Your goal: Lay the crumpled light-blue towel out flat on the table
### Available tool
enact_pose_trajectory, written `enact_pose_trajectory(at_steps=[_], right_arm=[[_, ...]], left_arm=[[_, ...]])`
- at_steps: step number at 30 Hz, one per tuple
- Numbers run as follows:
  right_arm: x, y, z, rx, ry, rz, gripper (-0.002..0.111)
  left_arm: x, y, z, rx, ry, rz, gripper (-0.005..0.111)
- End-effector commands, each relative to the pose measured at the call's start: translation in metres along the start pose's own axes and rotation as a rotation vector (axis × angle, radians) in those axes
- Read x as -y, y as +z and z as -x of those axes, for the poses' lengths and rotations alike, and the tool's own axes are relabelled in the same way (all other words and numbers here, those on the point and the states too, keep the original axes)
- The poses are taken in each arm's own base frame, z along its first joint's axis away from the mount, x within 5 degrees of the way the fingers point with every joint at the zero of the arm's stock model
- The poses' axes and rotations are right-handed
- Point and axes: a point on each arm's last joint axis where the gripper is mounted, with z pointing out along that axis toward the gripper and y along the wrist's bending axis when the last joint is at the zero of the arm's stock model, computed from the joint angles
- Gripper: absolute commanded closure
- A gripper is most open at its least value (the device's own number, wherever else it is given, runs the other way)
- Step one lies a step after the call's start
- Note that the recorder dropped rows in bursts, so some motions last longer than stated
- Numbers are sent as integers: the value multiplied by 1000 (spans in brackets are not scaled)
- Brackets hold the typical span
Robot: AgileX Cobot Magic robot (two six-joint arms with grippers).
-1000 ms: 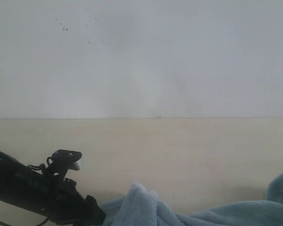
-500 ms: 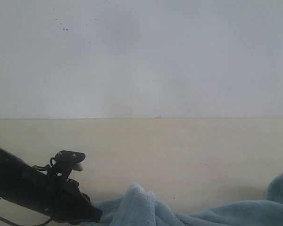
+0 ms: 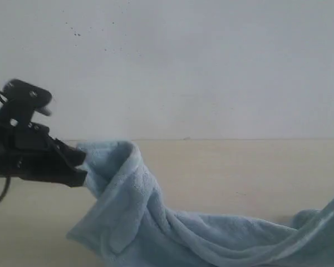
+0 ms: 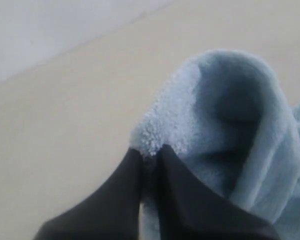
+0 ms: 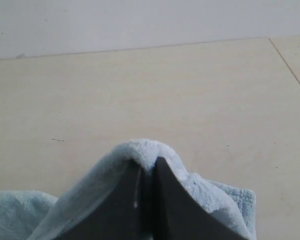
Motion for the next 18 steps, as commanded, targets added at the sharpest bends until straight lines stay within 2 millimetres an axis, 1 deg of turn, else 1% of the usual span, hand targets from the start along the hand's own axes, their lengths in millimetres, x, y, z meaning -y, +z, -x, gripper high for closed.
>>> enact_pose_trajectory(at_steps=[1,5,10,13,15,18], right_arm=[[0,-7,6,61,-18,-2,107],[-1,-16,14,81,-26,1,107],[-11,-27,32,86,-120,28,107],[-11,-40,43,127,-108,18,107],[-9,-52,50,186,-82,3,107],[-5,-67,51,229,-70,-37,107]], left_arm=[[2,-40,21,131,24,19,103],[2,-71,31,207,64,9,103],[-1,-106,32,232,96,42,103],[-3,-124,29,208,98,72,103],[-2,-137,27,202,115,102,103],[-1,-156,24,198,155,148,103]])
